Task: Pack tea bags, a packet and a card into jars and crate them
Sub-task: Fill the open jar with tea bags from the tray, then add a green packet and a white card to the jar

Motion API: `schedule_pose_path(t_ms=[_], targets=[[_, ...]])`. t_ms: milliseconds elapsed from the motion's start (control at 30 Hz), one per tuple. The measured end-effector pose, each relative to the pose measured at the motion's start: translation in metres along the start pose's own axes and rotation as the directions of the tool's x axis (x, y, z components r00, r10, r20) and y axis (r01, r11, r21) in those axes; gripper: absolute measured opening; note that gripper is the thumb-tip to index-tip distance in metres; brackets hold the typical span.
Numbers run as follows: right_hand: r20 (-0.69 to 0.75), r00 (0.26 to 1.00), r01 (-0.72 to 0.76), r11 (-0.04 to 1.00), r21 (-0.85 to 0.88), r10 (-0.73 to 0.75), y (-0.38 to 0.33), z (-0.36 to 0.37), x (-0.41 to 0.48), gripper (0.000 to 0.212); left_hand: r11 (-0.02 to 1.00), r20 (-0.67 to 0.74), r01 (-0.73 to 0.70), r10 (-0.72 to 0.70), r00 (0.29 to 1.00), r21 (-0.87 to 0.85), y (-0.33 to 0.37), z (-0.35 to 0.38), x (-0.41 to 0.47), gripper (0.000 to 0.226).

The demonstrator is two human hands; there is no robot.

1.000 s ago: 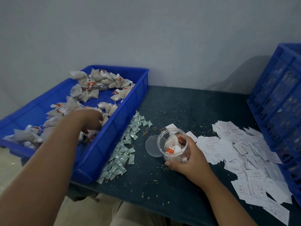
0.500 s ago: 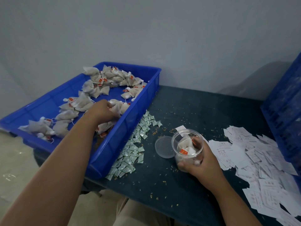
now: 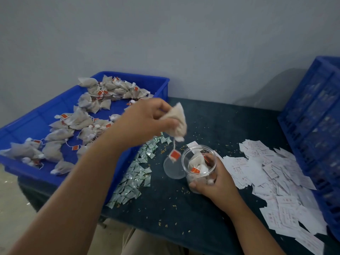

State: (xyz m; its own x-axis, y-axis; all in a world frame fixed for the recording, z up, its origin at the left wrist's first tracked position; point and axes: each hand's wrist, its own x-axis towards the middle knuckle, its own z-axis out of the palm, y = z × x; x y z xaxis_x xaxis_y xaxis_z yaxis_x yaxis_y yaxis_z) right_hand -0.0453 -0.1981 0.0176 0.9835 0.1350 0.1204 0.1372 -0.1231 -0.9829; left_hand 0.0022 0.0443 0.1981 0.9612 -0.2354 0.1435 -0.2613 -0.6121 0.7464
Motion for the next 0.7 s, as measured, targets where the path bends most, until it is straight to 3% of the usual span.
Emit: schedule_pose_path(t_ms=[200,267,333,367,433,533,700], targets=[[0.0,1.0,0.002,1.0,0.017,-0.002,0.001,-0.002,0.001,0.074,0.992,0.146,0.002,-0.02,0.989,0.123,-0.002,0.069,-0.003,0.02],[-0.008,1.0,0.006,0.999,0.039,-0.006,0.001,-0.002,0.002,0.077,0.978,0.119,-0.022,-0.003,0.993,0.207,-0.007,0.079,-0.006,0.029],[-0.005,1.0,0.017,0.999,0.034,-0.017,0.001,-0.001,0.003,0.076,0.973,0.071,-0.123,0.111,0.991,0.196,-0.009,0.081,-0.012,0.024],[0.001,1.0,0.018,0.999,0.031,-0.018,0.002,-0.001,0.004,0.074,0.96,0.098,-0.195,0.179,0.979,0.2,-0.01,0.081,-0.015,0.02],[0.02,1.0,0.014,0.999,0.036,-0.014,0.003,-0.001,0.004,0.071,0.91,0.254,-0.303,0.234,0.938,0.283,-0.013,0.081,-0.023,0.033],[0.051,0.999,0.001,0.999,0.036,-0.003,0.004,-0.002,0.005,0.067,0.871,0.424,-0.331,0.163,0.891,0.362,-0.016,0.088,-0.031,0.053],[0.04,0.999,0.012,1.0,0.008,-0.012,0.005,-0.002,0.004,0.068,0.855,0.471,-0.414,0.239,0.849,0.312,-0.013,0.101,-0.036,0.033]])
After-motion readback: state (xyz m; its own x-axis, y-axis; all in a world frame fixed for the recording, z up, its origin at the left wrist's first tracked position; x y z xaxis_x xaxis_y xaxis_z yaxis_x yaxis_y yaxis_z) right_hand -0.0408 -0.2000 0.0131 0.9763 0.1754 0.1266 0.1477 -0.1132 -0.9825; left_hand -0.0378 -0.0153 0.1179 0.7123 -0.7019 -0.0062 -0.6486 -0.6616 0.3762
